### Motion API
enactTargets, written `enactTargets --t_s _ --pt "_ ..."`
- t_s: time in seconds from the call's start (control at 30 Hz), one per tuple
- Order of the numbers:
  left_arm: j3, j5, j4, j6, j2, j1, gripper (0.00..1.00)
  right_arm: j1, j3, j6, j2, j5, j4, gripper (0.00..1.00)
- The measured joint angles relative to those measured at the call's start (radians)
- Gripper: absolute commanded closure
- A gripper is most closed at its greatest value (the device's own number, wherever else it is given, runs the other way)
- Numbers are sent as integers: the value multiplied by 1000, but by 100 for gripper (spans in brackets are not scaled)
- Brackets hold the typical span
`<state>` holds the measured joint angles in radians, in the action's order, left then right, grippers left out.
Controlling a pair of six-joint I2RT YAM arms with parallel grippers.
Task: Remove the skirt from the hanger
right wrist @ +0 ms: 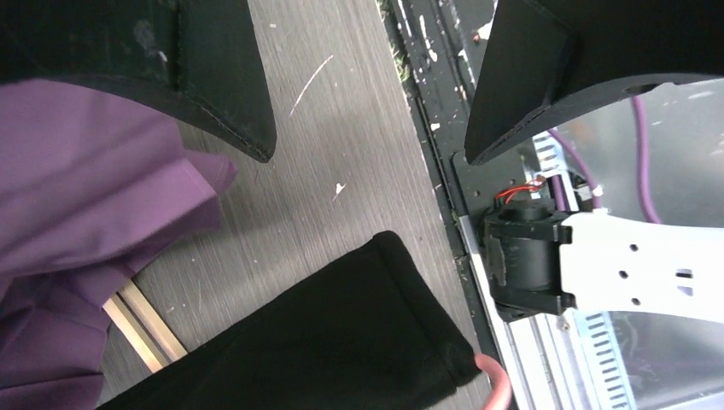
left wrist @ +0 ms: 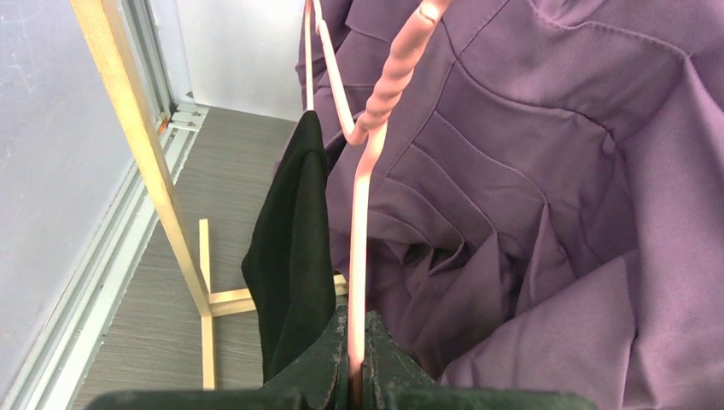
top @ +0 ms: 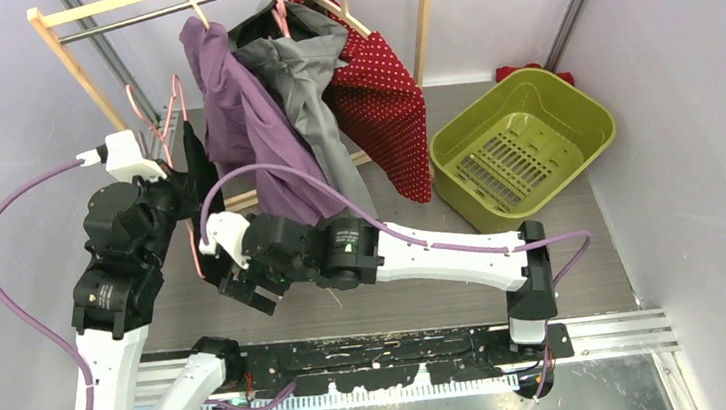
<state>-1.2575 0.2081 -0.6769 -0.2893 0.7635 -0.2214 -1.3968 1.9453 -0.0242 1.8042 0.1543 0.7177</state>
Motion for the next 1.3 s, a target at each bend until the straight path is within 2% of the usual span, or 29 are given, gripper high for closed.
enactTargets --t_s 0.13,0.5,0.8,1.0,1.13,1.2,1.23,1.3 --pt "-20 -10 -10 -18 0 0 100 0 -115 23 -3 1 -124 14" --pt "-33 -19 -28 -26 -7 0 100 0 -187 24 -3 -10 -376 15" --pt "-35 -19 -35 -26 -11 0 100 26 -200 21 4 -44 -477 17" --pt "-38 -22 -40 -27 -13 0 100 85 -199 -22 52 -90 -526 22" --pt "-44 -8 -43 -24 -10 5 100 109 -198 -36 75 -111 -547 34" --pt "-47 -9 -43 -26 -5 5 100 115 -197 -42 77 -114 -552 46" --pt "-48 -11 -42 -27 -3 5 100 117 -197 -45 78 -116 -553 59" --pt "-48 -11 -44 -27 -2 5 100 119 -196 -58 80 -119 -557 93"
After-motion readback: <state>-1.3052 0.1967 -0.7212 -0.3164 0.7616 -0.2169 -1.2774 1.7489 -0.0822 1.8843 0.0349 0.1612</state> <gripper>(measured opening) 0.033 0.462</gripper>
